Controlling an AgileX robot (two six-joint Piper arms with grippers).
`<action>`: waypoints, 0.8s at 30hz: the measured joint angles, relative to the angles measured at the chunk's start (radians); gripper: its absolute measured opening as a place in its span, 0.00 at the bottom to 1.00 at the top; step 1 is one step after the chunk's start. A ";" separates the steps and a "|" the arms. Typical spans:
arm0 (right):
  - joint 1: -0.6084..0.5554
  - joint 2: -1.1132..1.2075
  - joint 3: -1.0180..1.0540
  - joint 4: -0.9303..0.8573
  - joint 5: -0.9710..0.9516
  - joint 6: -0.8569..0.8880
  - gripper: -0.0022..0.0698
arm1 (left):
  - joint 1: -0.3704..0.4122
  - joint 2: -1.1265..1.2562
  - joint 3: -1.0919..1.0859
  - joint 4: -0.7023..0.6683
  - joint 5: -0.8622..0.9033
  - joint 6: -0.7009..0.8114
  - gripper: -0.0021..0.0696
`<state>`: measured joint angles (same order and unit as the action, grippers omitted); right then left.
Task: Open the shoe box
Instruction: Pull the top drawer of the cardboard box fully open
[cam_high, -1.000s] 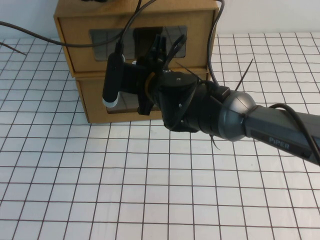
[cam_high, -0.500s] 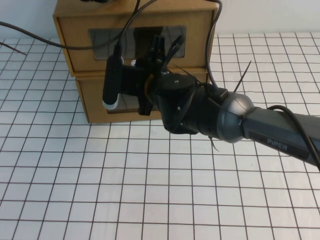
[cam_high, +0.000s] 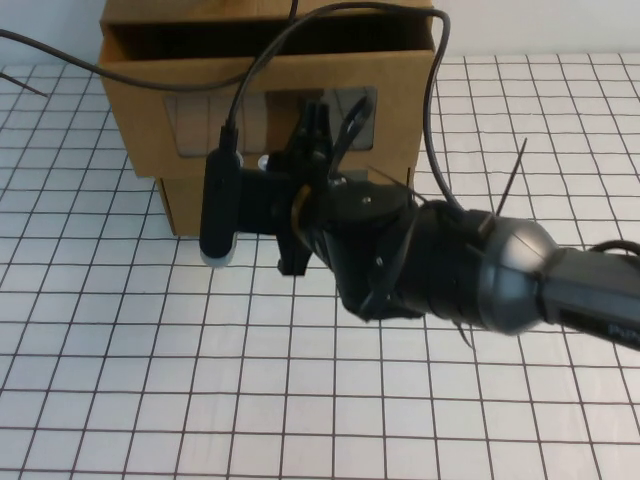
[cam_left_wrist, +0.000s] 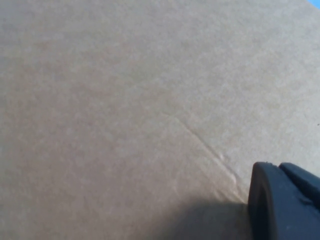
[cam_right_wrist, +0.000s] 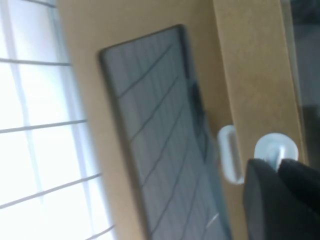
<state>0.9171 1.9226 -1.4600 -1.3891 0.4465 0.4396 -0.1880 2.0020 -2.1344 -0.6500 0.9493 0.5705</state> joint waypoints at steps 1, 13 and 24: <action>0.009 -0.014 0.014 0.007 0.008 0.000 0.04 | 0.000 0.000 0.000 0.000 0.000 0.000 0.03; 0.186 -0.219 0.252 0.104 0.129 0.049 0.04 | -0.002 0.000 0.000 0.002 0.007 -0.013 0.03; 0.232 -0.273 0.305 0.193 0.158 0.142 0.12 | -0.003 -0.002 -0.002 0.002 0.014 -0.031 0.03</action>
<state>1.1489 1.6493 -1.1552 -1.1958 0.6042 0.5813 -0.1907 1.9996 -2.1365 -0.6476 0.9635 0.5391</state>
